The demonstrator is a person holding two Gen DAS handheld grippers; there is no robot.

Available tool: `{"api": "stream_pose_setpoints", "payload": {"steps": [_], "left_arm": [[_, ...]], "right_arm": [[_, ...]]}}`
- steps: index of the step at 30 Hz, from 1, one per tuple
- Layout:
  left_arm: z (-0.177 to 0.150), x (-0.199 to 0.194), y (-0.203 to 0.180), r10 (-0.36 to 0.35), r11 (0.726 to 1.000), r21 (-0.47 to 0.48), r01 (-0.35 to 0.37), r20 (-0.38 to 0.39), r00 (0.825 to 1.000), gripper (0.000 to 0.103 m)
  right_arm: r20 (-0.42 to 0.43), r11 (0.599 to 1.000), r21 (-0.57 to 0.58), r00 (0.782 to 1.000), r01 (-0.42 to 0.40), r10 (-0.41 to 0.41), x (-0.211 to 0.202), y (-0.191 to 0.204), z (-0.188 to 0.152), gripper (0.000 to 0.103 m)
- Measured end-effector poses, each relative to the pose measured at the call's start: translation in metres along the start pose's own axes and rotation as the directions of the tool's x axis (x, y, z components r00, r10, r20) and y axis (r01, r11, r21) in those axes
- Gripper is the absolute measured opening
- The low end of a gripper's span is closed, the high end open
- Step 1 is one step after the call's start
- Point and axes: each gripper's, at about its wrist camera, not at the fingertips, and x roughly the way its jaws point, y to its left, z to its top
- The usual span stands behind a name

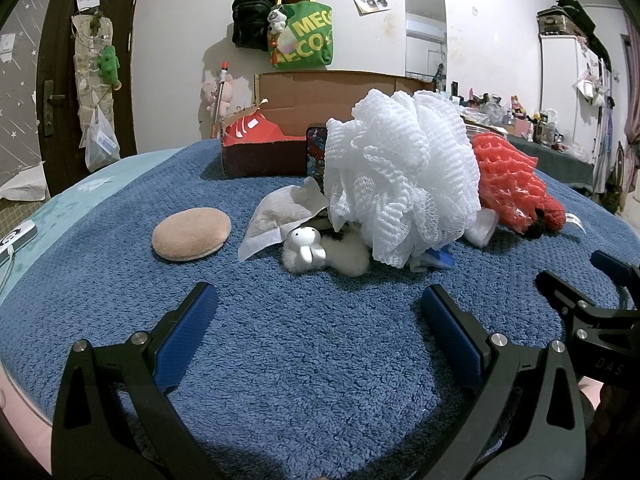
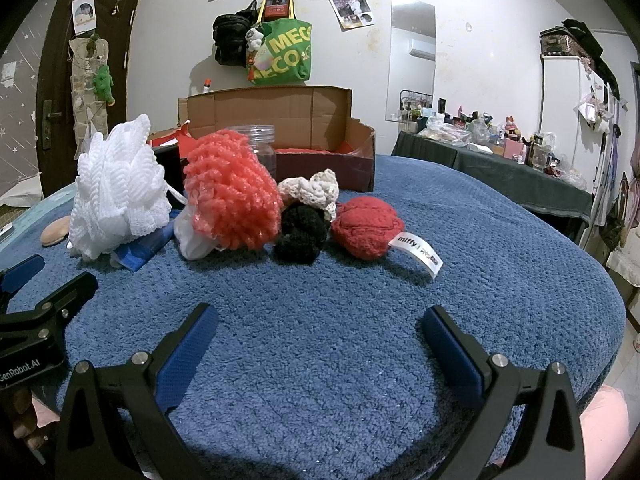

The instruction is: Organize soft objects

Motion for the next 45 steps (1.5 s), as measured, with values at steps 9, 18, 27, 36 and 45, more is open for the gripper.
{"api": "stream_pose_setpoints", "payload": {"steps": [9, 18, 27, 36, 45], "left_arm": [[0.0, 0.0, 0.0, 0.0, 1.0, 0.0, 0.0, 0.0, 1.0, 0.103], [0.0, 0.0, 0.0, 0.0, 1.0, 0.0, 0.0, -0.001, 1.0, 0.103], [0.0, 0.0, 0.0, 0.0, 1.0, 0.0, 0.0, -0.001, 1.0, 0.103], [0.002, -0.005, 0.0, -0.004, 1.0, 0.003, 0.004, 0.018, 1.0, 0.103], [0.025, -0.015, -0.007, -0.033, 0.999, 0.026, 0.031, 0.062, 0.998, 0.103]], "right_arm": [[0.0, 1.0, 0.0, 1.0, 0.0, 0.0, 0.0, 0.0, 0.0, 0.103], [0.0, 1.0, 0.0, 1.0, 0.0, 0.0, 0.0, 0.0, 0.0, 0.103], [0.0, 1.0, 0.0, 1.0, 0.0, 0.0, 0.0, 0.0, 0.0, 0.103], [-0.009, 1.0, 0.002, 1.0, -0.016, 0.016, 0.0, 0.0, 0.001, 0.103], [0.054, 0.999, -0.005, 0.997, -0.053, 0.053, -0.016, -0.008, 0.021, 0.103]]}}
